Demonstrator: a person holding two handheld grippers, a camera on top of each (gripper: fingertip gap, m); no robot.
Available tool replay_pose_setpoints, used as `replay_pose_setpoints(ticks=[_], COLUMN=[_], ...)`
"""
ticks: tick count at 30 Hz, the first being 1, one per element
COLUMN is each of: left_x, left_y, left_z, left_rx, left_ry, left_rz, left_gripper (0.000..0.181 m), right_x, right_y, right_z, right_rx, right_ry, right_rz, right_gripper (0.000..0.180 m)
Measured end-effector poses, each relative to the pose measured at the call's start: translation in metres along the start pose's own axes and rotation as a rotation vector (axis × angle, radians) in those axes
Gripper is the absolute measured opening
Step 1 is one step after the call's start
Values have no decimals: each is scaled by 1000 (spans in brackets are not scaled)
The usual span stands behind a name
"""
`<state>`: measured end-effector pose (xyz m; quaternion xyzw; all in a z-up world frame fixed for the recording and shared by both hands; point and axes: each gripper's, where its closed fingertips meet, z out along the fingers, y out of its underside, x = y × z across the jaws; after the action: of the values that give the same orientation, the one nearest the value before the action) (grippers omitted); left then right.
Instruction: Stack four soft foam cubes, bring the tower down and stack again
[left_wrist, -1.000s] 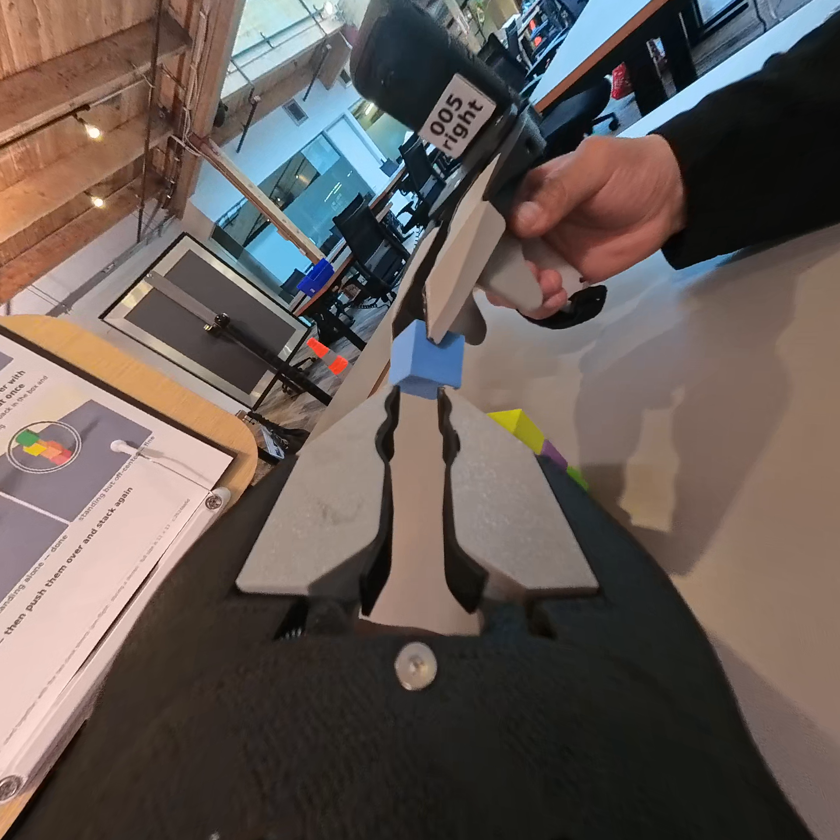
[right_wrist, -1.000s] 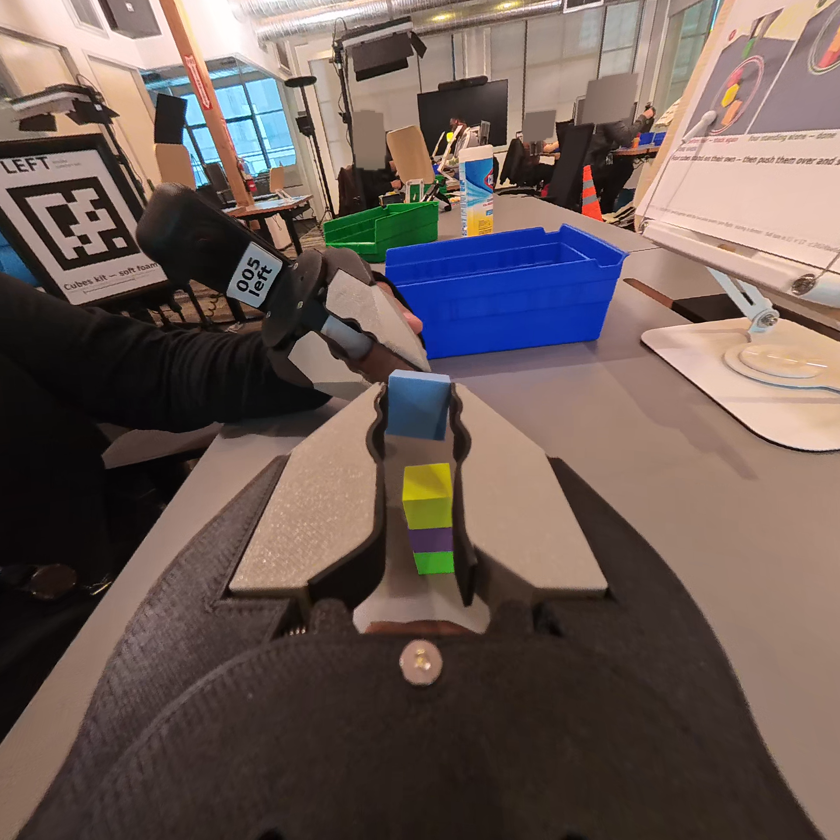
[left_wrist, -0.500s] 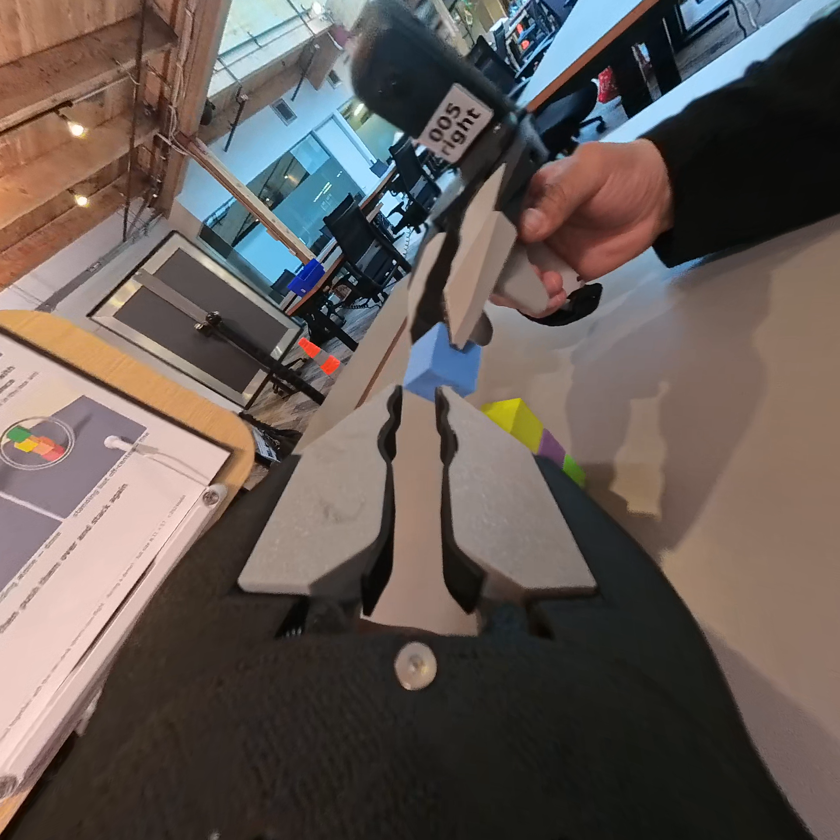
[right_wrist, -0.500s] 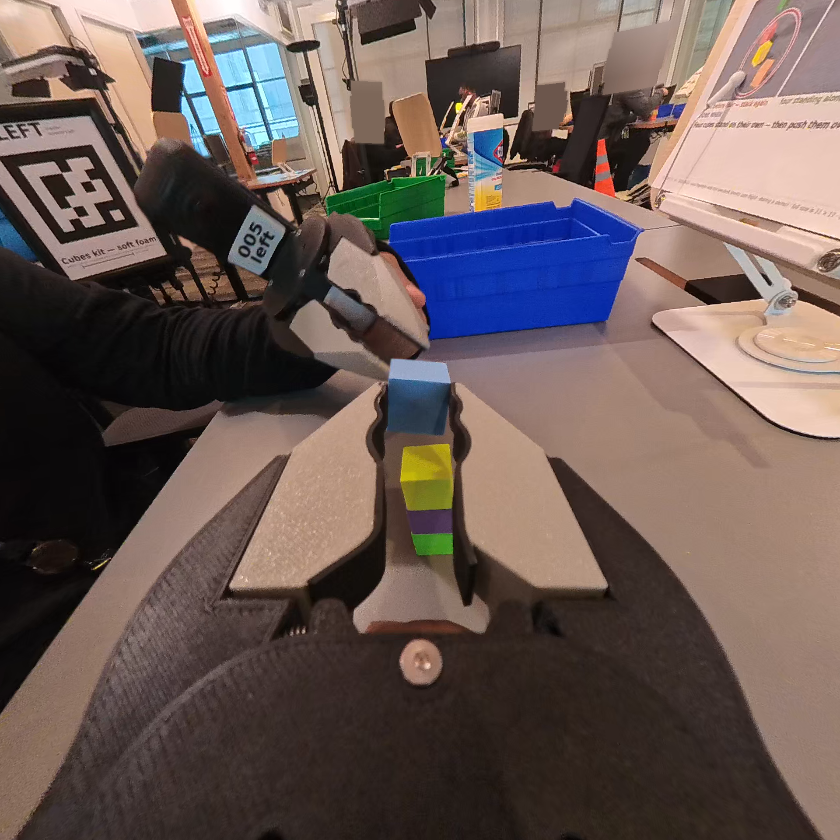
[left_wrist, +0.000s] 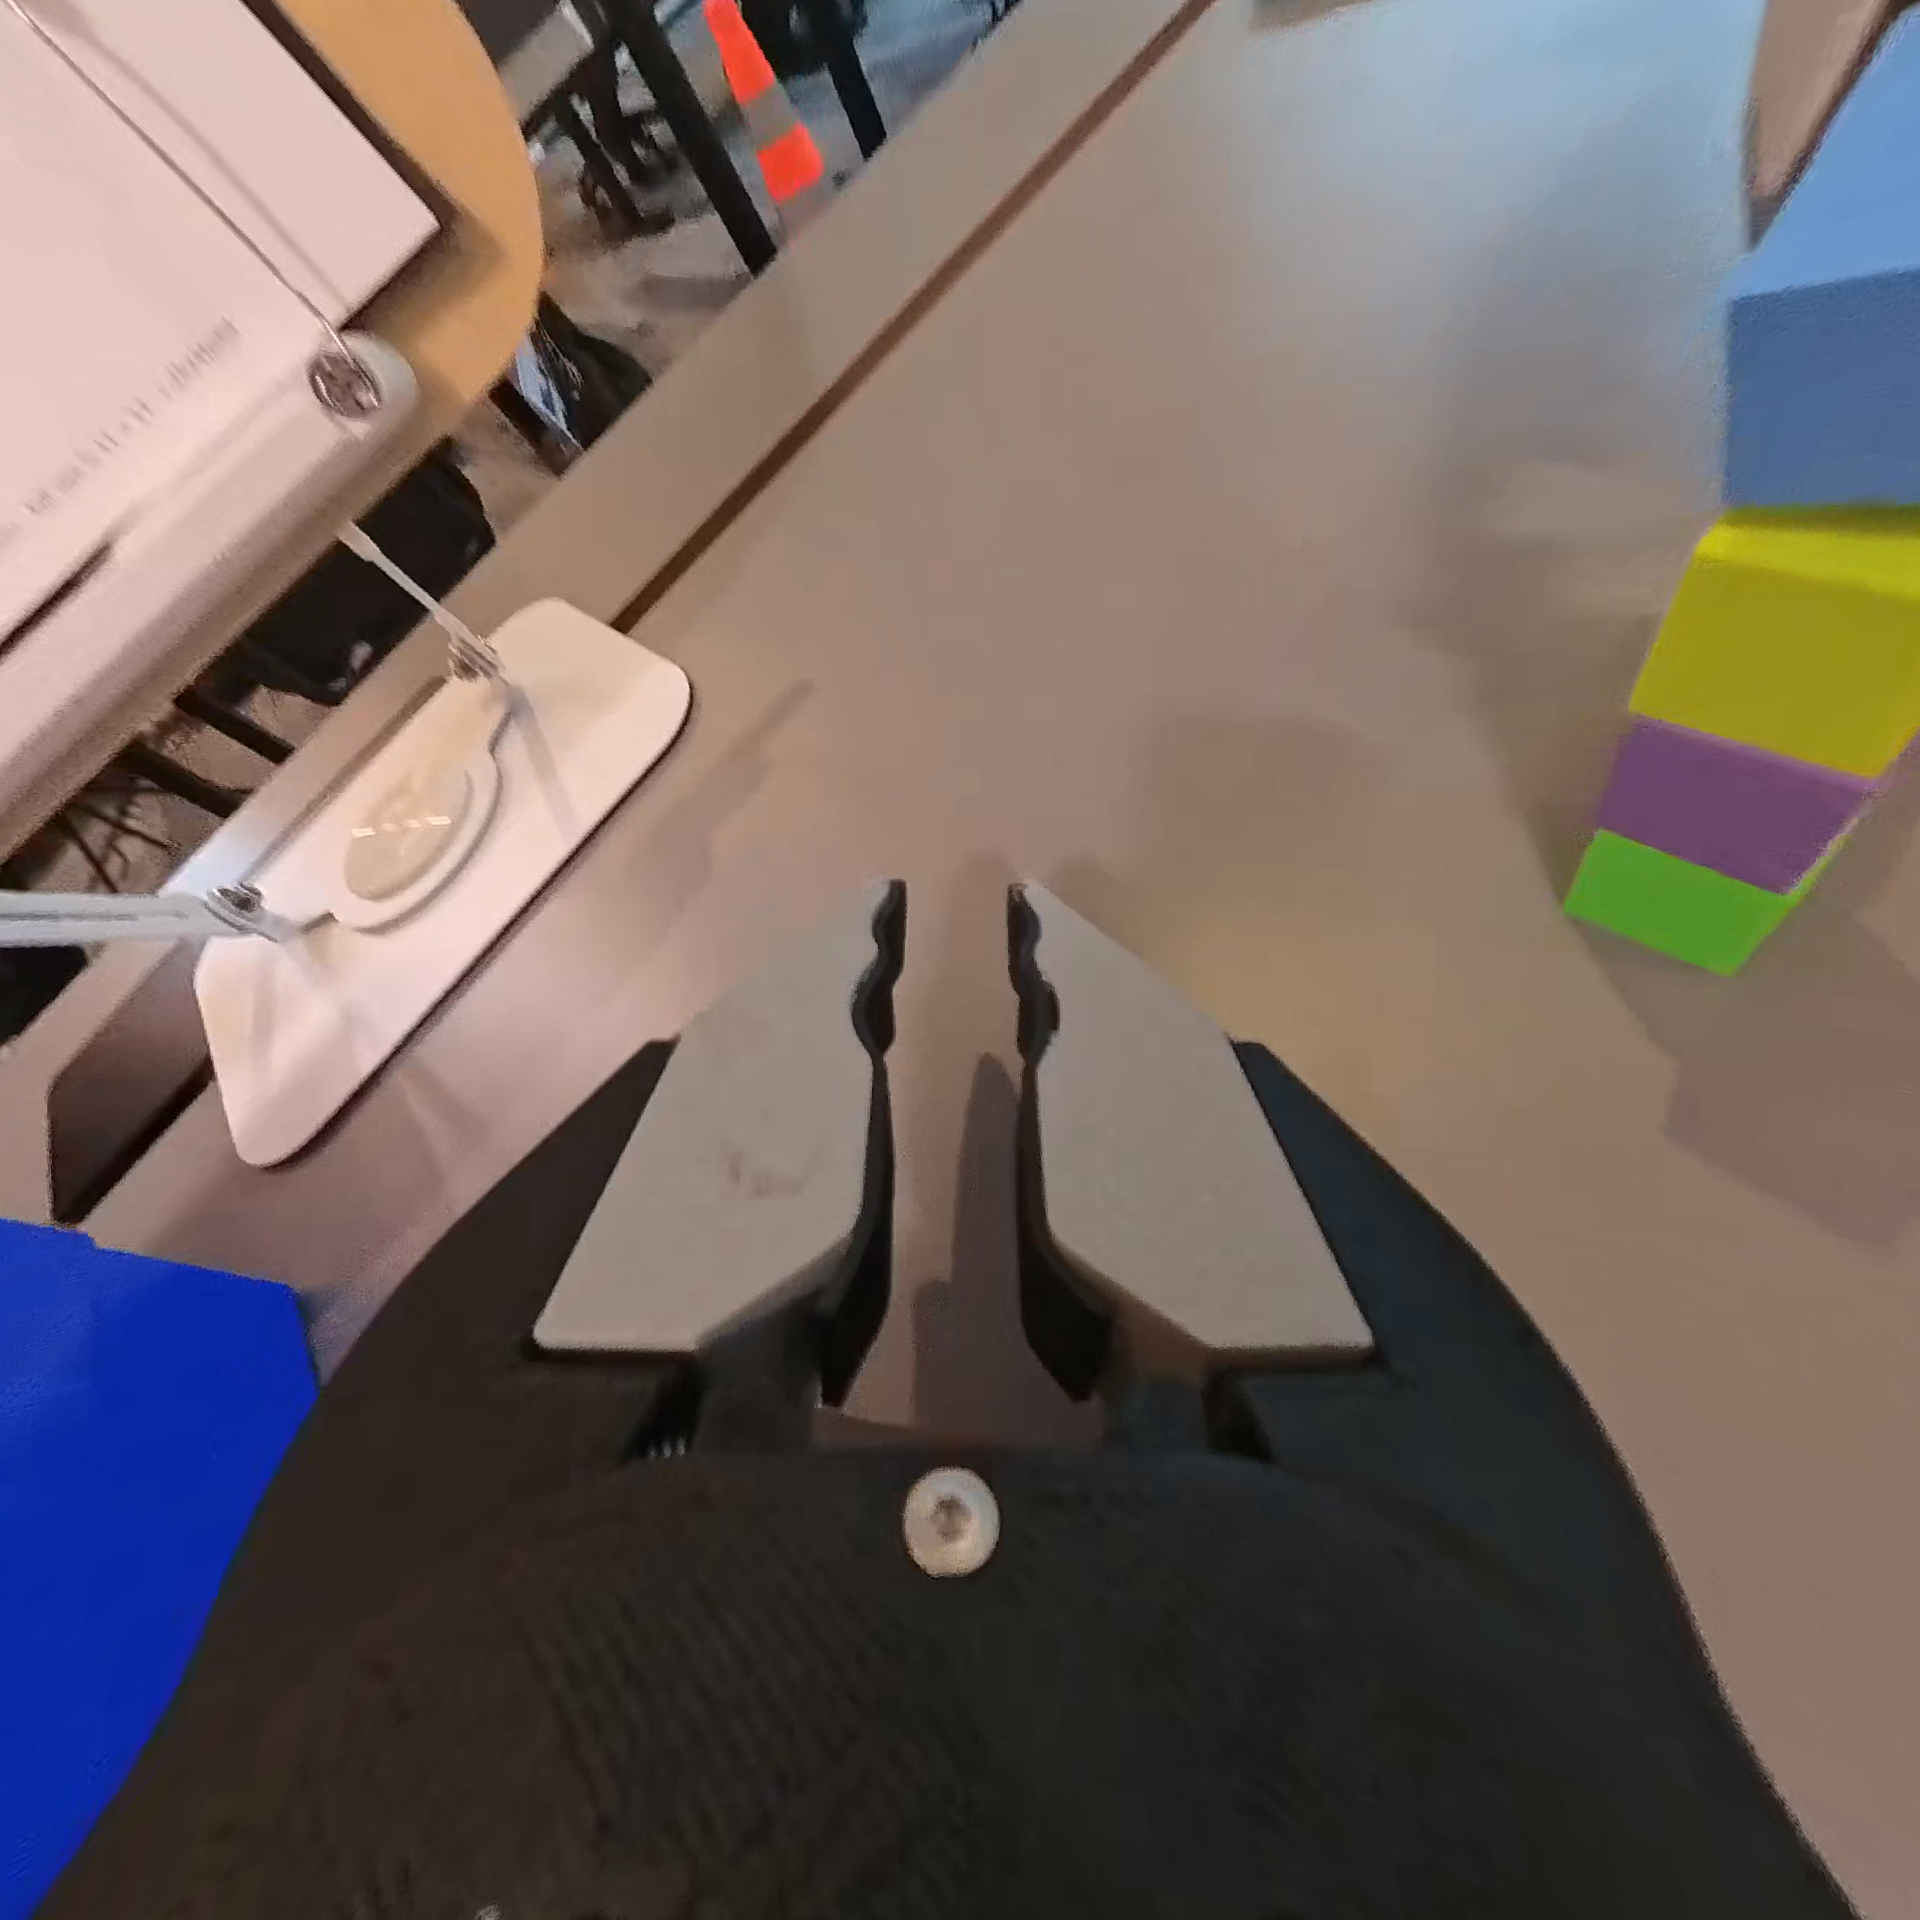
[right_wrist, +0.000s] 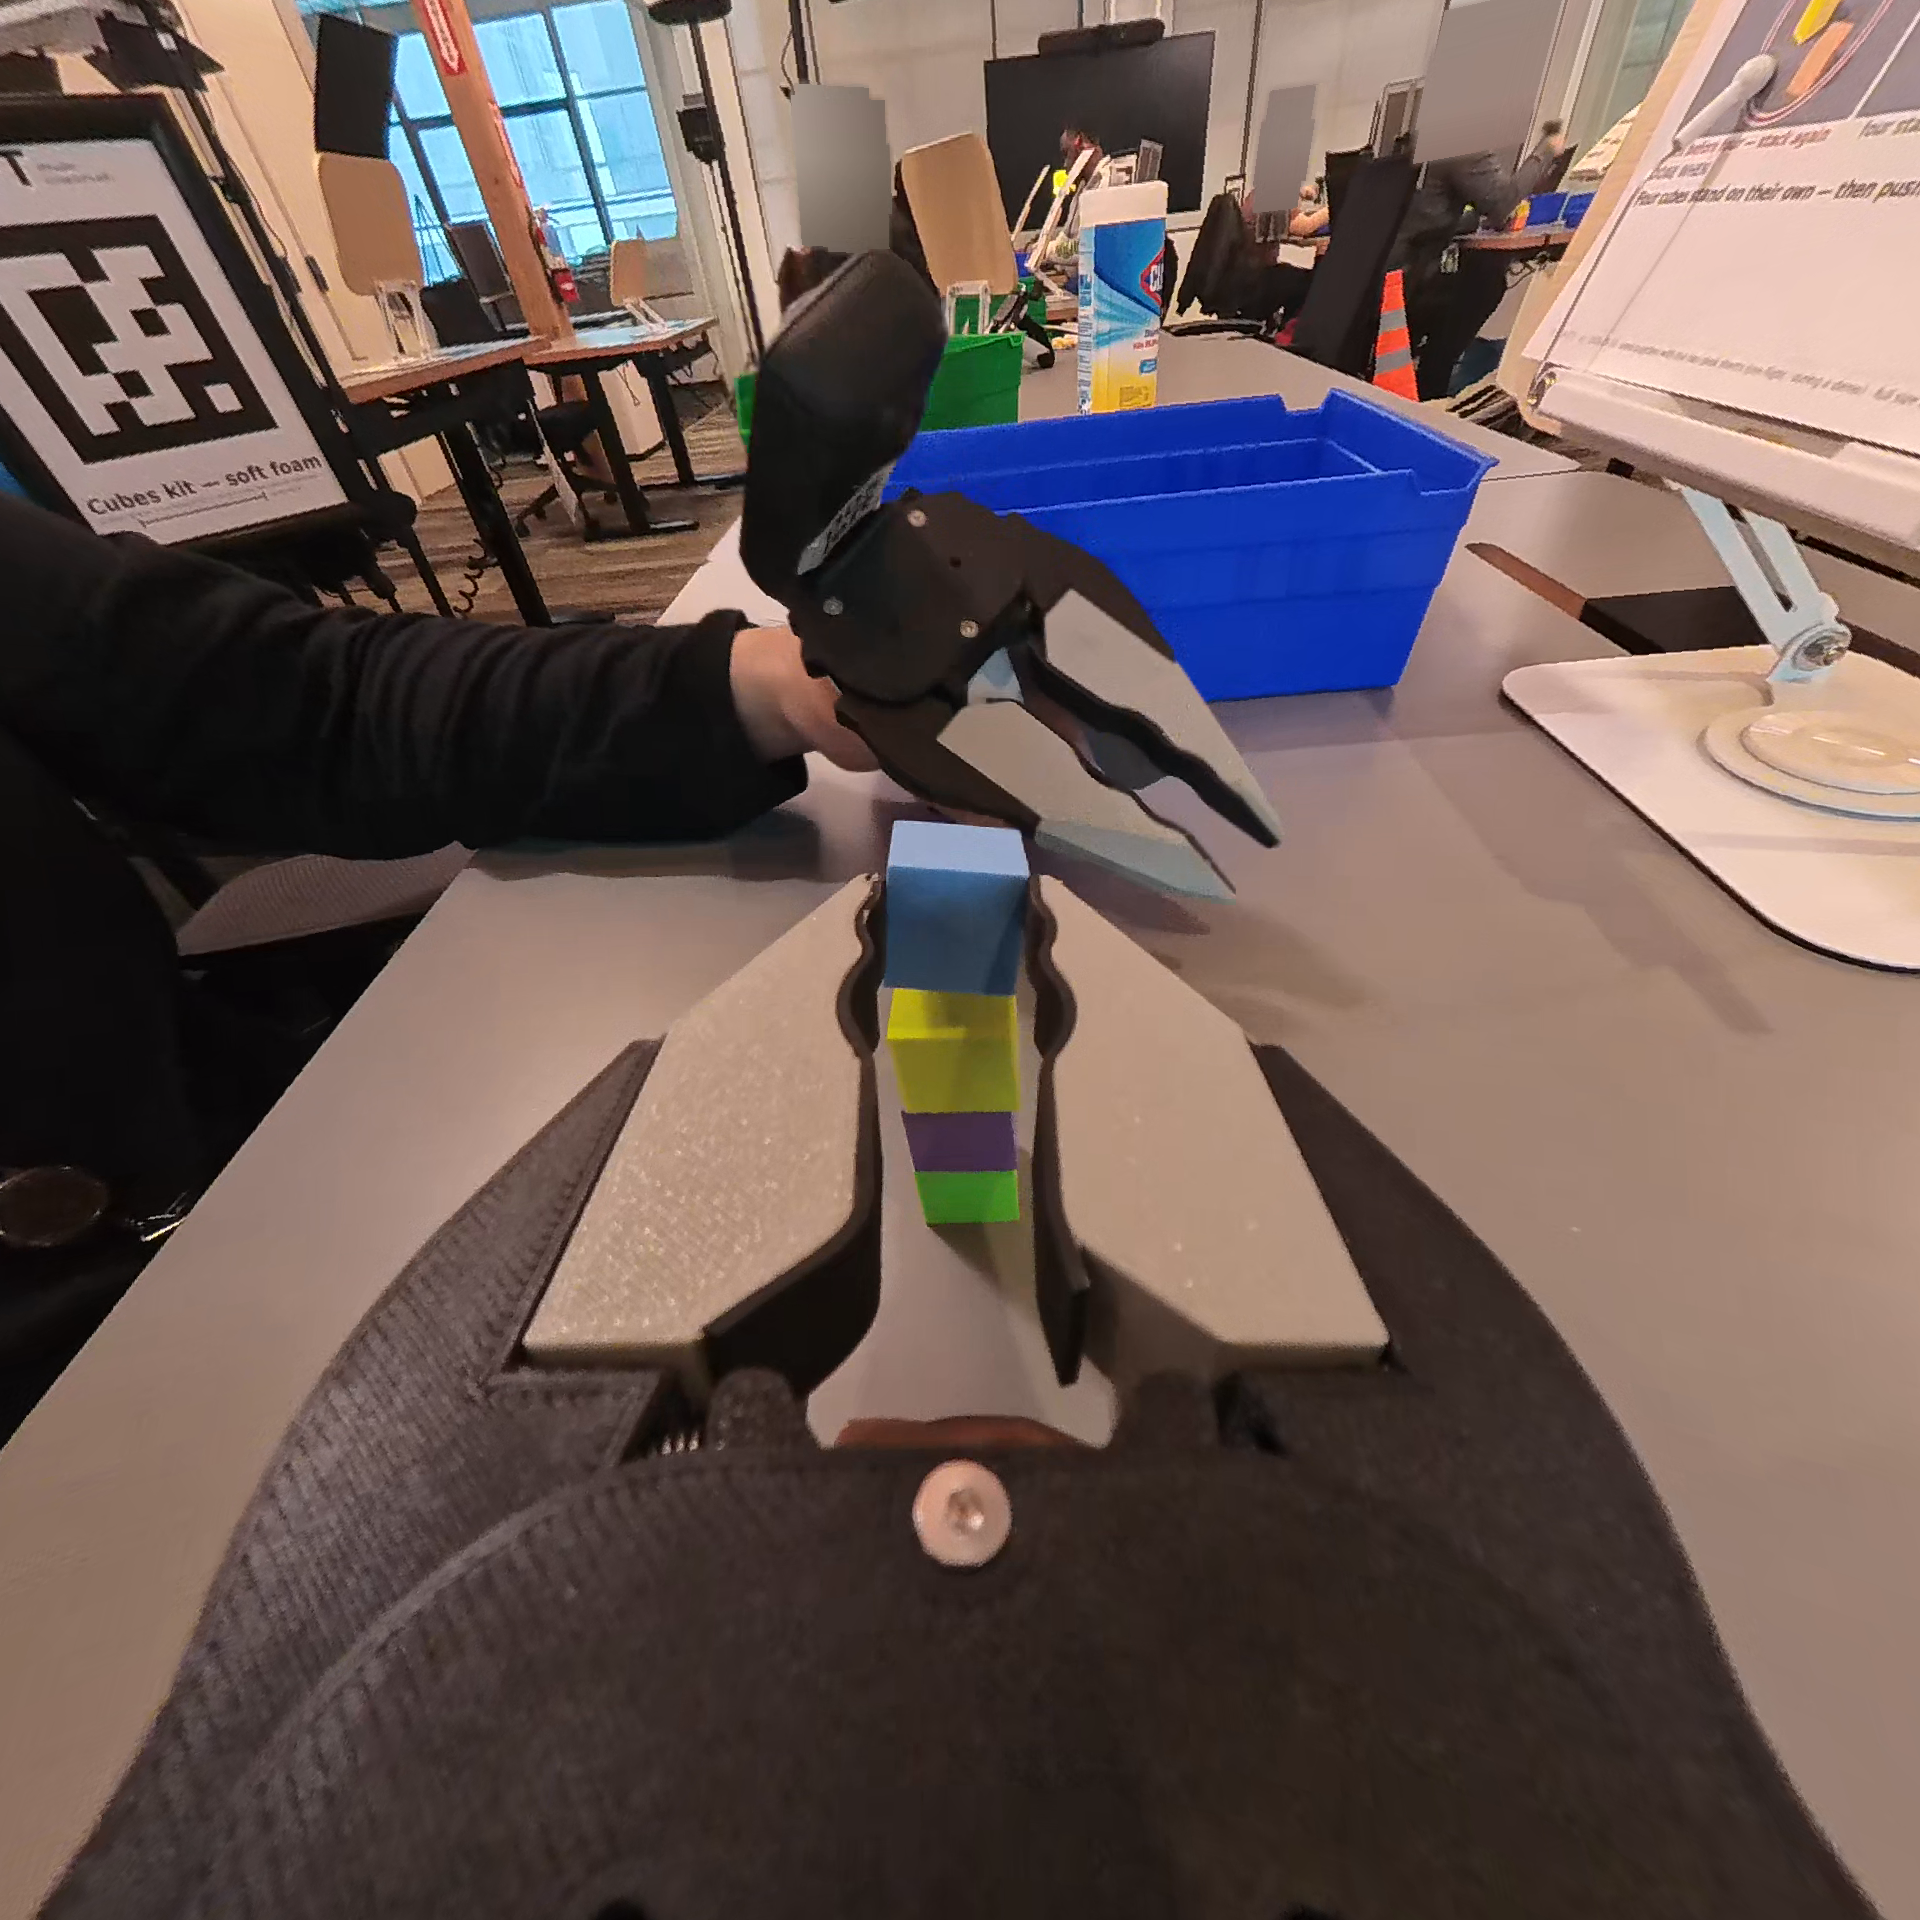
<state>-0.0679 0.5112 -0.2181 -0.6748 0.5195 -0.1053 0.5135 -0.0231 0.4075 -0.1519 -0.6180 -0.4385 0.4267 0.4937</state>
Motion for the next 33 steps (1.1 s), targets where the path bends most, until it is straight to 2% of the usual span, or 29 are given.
replay_pose_setpoints(ticks=[8,30,33], left_x=[-3,2,3], left_y=[16,22,22], left_z=[6,8,8], left_rx=[-104,-148,-151], left_ry=[-15,5,8], left_rz=[-46,-34,-27], left_gripper=[15,16,15], right_x=[1,-1,-1], right_y=[5,11,17], right_z=[2,0,0], right_rx=[-25,-54,-71], right_ry=[17,9,-14], right_rz=[-23,-37,-2], right_gripper=[24,24,35])
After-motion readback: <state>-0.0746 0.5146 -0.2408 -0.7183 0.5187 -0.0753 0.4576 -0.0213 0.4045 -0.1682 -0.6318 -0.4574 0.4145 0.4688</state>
